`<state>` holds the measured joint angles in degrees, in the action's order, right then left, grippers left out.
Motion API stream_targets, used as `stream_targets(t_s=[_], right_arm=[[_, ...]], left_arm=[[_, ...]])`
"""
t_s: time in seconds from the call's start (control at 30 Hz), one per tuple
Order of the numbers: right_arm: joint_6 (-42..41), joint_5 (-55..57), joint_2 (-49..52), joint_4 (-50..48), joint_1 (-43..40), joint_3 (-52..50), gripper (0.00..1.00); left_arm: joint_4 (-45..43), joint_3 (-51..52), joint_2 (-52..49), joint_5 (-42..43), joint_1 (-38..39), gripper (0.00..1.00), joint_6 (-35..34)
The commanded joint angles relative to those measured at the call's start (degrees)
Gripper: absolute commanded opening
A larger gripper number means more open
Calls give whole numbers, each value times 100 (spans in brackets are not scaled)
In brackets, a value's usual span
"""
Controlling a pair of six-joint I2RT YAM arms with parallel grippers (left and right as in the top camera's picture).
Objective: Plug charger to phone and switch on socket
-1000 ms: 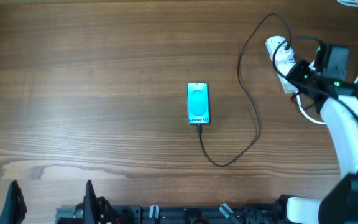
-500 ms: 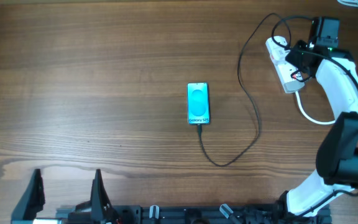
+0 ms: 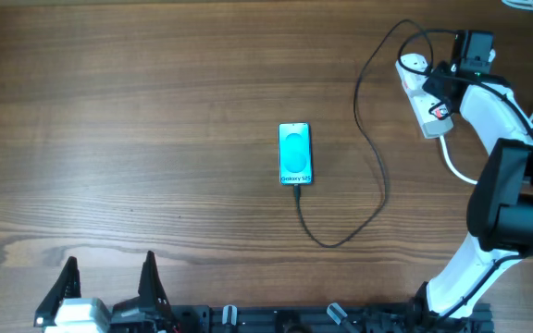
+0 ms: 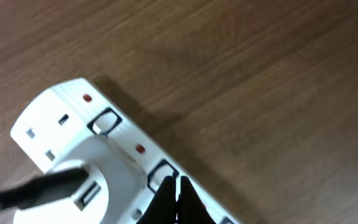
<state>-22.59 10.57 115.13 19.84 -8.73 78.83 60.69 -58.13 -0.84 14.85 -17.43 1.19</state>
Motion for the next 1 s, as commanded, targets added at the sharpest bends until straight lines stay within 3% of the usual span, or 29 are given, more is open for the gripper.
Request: stream_targets(t_s=[0.0, 0.97], right_arm=[[157, -195, 251, -175, -24, 109, 5], [155, -621, 789, -260, 39, 98, 5]], left_arm=[[7, 7, 57, -85, -48, 100, -11], [7, 7, 57, -293, -48, 100, -13]])
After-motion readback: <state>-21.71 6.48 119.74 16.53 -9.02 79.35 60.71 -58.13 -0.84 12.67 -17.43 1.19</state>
